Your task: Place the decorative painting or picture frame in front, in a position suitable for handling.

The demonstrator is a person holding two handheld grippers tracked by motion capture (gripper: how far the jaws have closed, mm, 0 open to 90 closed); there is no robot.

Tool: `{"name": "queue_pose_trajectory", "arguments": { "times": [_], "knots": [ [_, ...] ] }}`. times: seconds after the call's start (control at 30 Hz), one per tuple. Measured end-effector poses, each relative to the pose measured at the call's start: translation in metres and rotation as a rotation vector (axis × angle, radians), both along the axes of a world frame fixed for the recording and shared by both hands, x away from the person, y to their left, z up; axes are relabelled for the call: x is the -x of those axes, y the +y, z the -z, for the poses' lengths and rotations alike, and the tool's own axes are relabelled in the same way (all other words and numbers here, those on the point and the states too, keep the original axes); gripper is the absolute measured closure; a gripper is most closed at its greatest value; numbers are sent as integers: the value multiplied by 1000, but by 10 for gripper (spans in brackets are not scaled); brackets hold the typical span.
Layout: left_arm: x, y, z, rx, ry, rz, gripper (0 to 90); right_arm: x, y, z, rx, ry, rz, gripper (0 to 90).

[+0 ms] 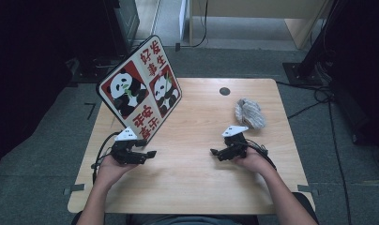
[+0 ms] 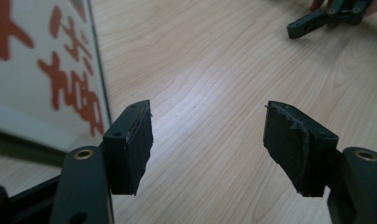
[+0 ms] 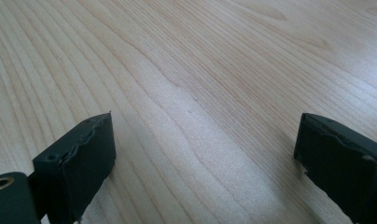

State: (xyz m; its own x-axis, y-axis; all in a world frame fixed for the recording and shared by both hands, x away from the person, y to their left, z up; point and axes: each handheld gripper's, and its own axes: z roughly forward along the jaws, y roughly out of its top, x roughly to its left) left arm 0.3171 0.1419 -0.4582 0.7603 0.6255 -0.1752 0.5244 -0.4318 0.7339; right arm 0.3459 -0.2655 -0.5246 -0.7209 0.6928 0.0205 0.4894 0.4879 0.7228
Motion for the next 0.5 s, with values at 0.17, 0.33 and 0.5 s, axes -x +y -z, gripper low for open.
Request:
{"name": "queue_pose_trajectory", "arguments": {
  "times": [0.17,0.33,0.5],
  "knots": [
    [2,13,-2,9,-8,-33,354,0,0,0,0,0,0,54],
    [3,25,-4,12,0,-58,396,0,0,0,0,0,0,55],
    [3,38,-6,44,-2,-85,459,0,0,0,0,0,0,55]
  ]
}}
